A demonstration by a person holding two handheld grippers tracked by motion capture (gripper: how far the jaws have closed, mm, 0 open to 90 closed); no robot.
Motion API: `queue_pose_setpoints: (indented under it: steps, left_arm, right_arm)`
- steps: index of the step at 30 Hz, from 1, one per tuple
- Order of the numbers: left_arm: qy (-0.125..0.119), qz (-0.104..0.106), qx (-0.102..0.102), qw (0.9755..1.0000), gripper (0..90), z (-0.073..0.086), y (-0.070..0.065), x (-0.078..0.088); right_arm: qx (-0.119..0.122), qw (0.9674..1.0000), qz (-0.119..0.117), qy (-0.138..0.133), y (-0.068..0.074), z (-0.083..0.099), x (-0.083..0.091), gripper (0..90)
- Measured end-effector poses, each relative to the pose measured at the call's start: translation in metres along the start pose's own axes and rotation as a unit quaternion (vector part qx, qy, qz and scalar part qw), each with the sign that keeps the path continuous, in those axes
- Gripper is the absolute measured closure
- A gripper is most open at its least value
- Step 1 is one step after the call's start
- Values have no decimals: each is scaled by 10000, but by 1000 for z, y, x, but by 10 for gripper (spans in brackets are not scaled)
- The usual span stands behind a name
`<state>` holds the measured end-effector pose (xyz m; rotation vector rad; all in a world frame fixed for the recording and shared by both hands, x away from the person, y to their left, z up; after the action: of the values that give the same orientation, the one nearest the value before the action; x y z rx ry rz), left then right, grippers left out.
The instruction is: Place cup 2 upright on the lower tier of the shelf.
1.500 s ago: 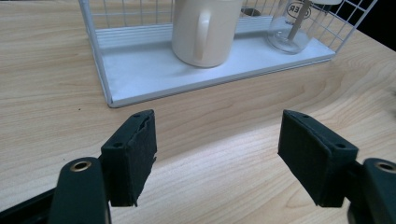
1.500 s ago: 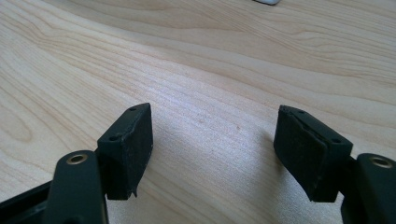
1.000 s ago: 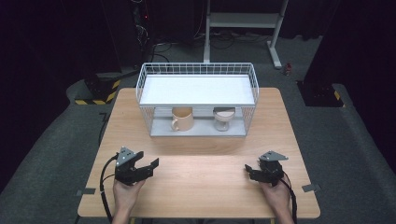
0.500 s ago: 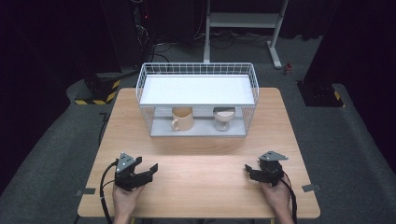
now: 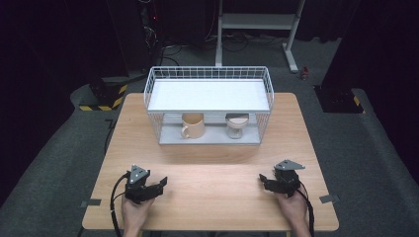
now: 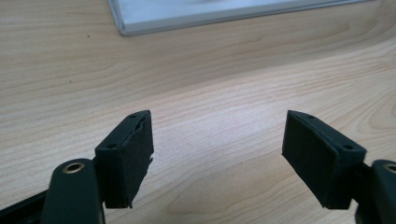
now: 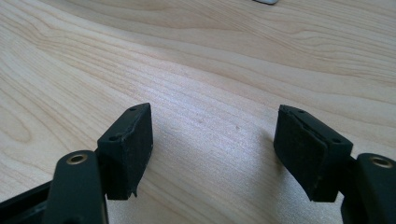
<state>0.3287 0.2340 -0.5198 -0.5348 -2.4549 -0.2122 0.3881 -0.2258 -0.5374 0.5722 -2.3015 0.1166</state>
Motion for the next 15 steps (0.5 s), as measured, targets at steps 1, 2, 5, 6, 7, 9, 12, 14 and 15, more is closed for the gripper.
queue_pose_setpoints:
  steps: [1,2,5,6,7,9,12,14,15]
  left_arm:
    - [21,-22,12,10000,255,0,0,-1]
    - [34,-51,-11,10000,254,1,1,-2]
    - [64,-113,11,9999,258,1,1,-5]
    - [67,-148,-20,9999,259,1,2,-6]
    - [76,-169,-19,9998,261,0,2,-7]
    - [94,-221,-67,9997,262,0,3,-9]
    - [96,-257,-49,9996,265,0,4,-12]
    - [105,-293,-49,9995,267,0,4,-14]
    - [118,-297,-48,9995,268,0,5,-15]
  right_arm:
    - [10,10000,-1,-6,0,0,0,286]
    - [9,10000,0,-5,0,0,0,287]
    - [10,10000,0,-5,0,0,0,286]
    - [9,10000,0,-6,0,0,0,286]
    - [10,10000,0,-5,0,0,0,286]
    - [9,10000,0,-6,0,0,0,286]
    - [9,10000,1,-6,0,0,0,286]
    - [10,10000,1,-5,0,0,0,286]
    - [9,10000,1,-5,0,0,0,286]
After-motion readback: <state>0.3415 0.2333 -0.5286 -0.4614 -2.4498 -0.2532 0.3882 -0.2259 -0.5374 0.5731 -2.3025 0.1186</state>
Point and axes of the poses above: each handheld gripper's, and its own axes: x roughly backward along the jaws, z roughly out of its underside, y roughly to its left, the point moved 2 cm from there along -x, roughly forward along the jaws, and after that the axes turned 8 degrees about -x, right-handed, at the moved point
